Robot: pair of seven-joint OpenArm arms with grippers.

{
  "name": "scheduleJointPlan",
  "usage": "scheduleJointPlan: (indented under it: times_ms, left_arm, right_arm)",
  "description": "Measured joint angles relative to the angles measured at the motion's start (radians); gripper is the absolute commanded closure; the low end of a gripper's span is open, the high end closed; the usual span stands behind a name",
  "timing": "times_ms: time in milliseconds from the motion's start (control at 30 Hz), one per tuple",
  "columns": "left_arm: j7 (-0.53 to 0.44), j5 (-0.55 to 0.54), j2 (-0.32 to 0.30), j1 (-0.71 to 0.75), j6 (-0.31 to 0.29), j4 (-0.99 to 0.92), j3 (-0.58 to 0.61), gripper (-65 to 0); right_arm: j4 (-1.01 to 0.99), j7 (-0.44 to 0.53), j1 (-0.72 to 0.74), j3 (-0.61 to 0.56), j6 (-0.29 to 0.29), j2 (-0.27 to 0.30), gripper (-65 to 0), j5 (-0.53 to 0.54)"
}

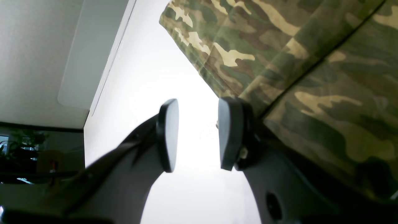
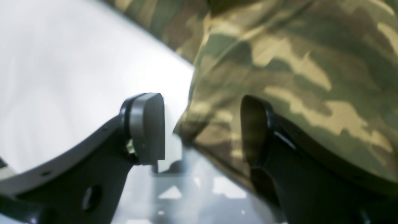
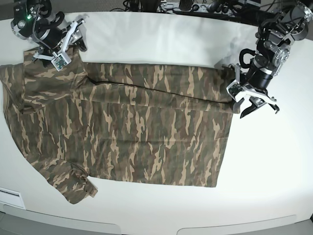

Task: Fold the T-shirt properly
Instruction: 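Reposition the right gripper onto the shirt's shoulder edge and grasp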

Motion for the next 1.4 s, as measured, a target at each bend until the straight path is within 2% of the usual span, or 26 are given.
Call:
scheduleJointPlan:
  times_ms: [100,200,300,500,667,833,967,1067,1100,1167,1300,1333,1400]
  left_arm:
    - [0.0,-0.001,0.0,0.0,0.0,0.0,0.0,-22.2]
    - [0.0,0.0,0.0,0.0,0.0,0.0,0.0,-22.2]
    - [0.0,0.0,0.0,0.0,0.0,0.0,0.0,-22.2]
    - [0.0,0.0,0.0,0.0,0.0,0.0,0.0,-22.2]
    - [0.0,0.0,0.0,0.0,0.0,0.0,0.0,-22.2]
    - [0.0,0.0,0.0,0.0,0.0,0.0,0.0,-22.2]
    - [0.0,0.0,0.0,0.0,0.0,0.0,0.0,-22.2]
    - [0.0,0.0,0.0,0.0,0.0,0.0,0.0,-22.2]
    - [0.0,0.0,0.0,0.0,0.0,0.0,0.0,-22.2]
    - [0.0,0.0,0.0,0.0,0.0,0.0,0.0,-22.2]
    - [-0.001,0.0,0.0,0.0,0.0,0.0,0.0,-22.2]
    - [-0.001,0.0,0.0,0.0,0.0,0.0,0.0,-22.2]
    - [-0.008,0.0,0.0,0.0,0.0,0.0,0.0,-22.2]
  right_arm:
    - [0.052,-0.037,-0.037,-0.002,0.01,0.01,-42.2,-0.027]
    - [0.071,-0.026,-0.06,-0.006,-0.001,0.01,-42.2,-0.093]
    - [0.055,0.058,-0.067,-0.006,-0.043,0.01,-42.2,-0.175]
    - [0.007,0.157,-0.061,-0.004,-0.063,0.013,-42.1,-0.23]
    - [-0.001,0.171,-0.058,-0.004,-0.082,0.013,-42.0,-0.261]
    - [-0.001,0.172,-0.056,-0.004,-0.133,0.013,-41.5,-0.326]
    - [-0.001,0.117,-0.055,-0.002,-0.198,0.015,-41.5,-0.384]
    - [-0.001,0.11,-0.057,0.0,-0.212,0.015,-41.2,-0.386]
    - [-0.001,0.11,-0.059,0.0,-0.219,0.016,-38.8,-0.388]
    - [-0.002,0.109,-0.068,0.0,-0.22,0.016,-29.4,-0.401]
    - [-0.014,0.072,-0.073,0.0,-0.22,0.016,-3.8,-0.42]
    - [-0.016,0.071,-0.073,-0.001,-0.228,0.016,-0.9,-0.425]
    - [-0.016,0.071,-0.075,-0.004,-0.246,0.015,0.0,-0.428]
